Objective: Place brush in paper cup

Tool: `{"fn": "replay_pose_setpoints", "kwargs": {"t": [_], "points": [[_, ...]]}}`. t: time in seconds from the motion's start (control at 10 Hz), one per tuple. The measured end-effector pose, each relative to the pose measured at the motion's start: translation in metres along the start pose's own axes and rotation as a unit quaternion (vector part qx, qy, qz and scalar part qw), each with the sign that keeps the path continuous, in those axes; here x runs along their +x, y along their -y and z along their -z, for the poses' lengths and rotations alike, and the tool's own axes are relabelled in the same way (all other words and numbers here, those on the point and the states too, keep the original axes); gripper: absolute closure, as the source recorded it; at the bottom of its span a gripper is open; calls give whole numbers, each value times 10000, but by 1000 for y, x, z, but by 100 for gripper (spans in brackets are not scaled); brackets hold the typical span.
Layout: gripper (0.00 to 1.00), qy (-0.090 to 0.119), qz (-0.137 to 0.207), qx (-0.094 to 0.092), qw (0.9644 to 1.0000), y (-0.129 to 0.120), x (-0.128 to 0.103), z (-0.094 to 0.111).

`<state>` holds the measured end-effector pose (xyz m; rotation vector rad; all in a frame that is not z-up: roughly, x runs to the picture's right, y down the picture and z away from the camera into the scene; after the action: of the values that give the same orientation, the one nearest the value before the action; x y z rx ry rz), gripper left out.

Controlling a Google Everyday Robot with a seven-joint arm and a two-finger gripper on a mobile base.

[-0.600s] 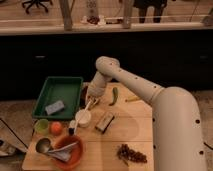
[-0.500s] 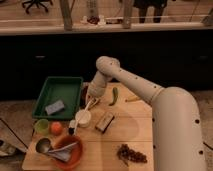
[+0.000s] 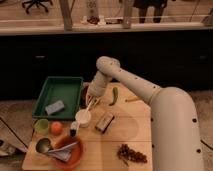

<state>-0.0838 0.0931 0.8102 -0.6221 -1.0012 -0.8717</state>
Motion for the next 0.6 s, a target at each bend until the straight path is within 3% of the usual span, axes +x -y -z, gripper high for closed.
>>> {"fn": "replay_pose_setpoints", "kwargs": {"t": [0.6], "points": [[20, 31, 10, -50, 10000, 0, -1, -3]]}}
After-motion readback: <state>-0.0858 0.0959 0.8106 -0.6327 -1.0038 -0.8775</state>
